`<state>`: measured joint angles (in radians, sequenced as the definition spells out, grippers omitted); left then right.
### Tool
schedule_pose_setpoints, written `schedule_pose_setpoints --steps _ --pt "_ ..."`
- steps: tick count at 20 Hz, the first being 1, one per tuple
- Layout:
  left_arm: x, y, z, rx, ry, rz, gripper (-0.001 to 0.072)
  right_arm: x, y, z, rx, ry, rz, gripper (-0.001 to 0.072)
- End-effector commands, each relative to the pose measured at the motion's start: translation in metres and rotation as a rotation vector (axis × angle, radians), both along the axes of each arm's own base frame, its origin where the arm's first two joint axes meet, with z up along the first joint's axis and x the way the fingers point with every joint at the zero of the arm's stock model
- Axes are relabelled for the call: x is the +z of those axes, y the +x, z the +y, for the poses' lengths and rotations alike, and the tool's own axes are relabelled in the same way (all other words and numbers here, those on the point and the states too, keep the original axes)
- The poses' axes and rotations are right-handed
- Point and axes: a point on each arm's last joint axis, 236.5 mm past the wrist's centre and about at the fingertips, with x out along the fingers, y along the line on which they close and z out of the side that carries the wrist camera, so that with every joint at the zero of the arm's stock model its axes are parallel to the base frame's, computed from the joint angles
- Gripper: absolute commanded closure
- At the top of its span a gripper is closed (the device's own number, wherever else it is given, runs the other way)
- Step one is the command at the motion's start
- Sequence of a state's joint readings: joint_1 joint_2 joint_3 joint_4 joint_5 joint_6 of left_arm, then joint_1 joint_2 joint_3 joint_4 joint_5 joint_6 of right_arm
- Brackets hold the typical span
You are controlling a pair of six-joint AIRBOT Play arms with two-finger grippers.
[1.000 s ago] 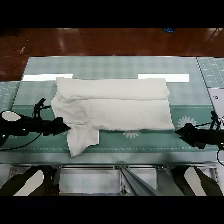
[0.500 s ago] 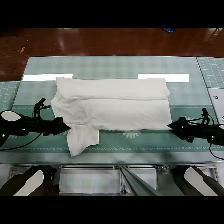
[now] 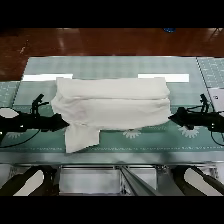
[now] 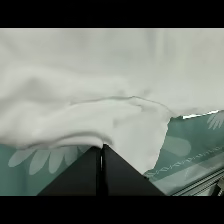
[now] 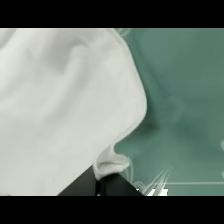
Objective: Fold the shirts.
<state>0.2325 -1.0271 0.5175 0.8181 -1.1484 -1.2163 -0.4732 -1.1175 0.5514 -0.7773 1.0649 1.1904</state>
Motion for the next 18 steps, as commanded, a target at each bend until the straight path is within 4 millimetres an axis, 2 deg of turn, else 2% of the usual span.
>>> schedule_pose_setpoints --steps 1,4,7,9,11,14,18 --pt "0.024 0.029 0.007 0.006 0.022 -0.086 0.0691 0.032 0.007 0.005 0.129 0.001 -0.046 0.0692" --pt "0.051 0.068 0.018 0.084 0.033 -0.152 0.0691 0.052 0.028 -0.001 0.115 -0.01 -0.113 0.0692" --pt "0.067 0.102 0.023 0.113 0.028 -0.203 0.0691 0.074 0.05 -0.008 0.096 -0.029 -0.193 0.0692" --pt "0.069 0.127 0.027 0.136 0.013 -0.214 0.0691 0.08 0.064 -0.017 0.071 -0.056 -0.227 0.0692" --pt "0.057 0.146 0.028 0.131 -0.006 -0.177 0.0691 0.083 0.078 -0.009 0.08 -0.004 -0.236 0.0692" --pt "0.041 0.173 0.028 0.116 -0.036 -0.11 0.0691 0.069 0.104 0.015 0.163 0.004 -0.213 0.0692" --pt "0.039 0.217 0.03 0.115 -0.039 -0.129 0.069 0.05 0.152 0.012 0.103 0.004 -0.188 0.0692"
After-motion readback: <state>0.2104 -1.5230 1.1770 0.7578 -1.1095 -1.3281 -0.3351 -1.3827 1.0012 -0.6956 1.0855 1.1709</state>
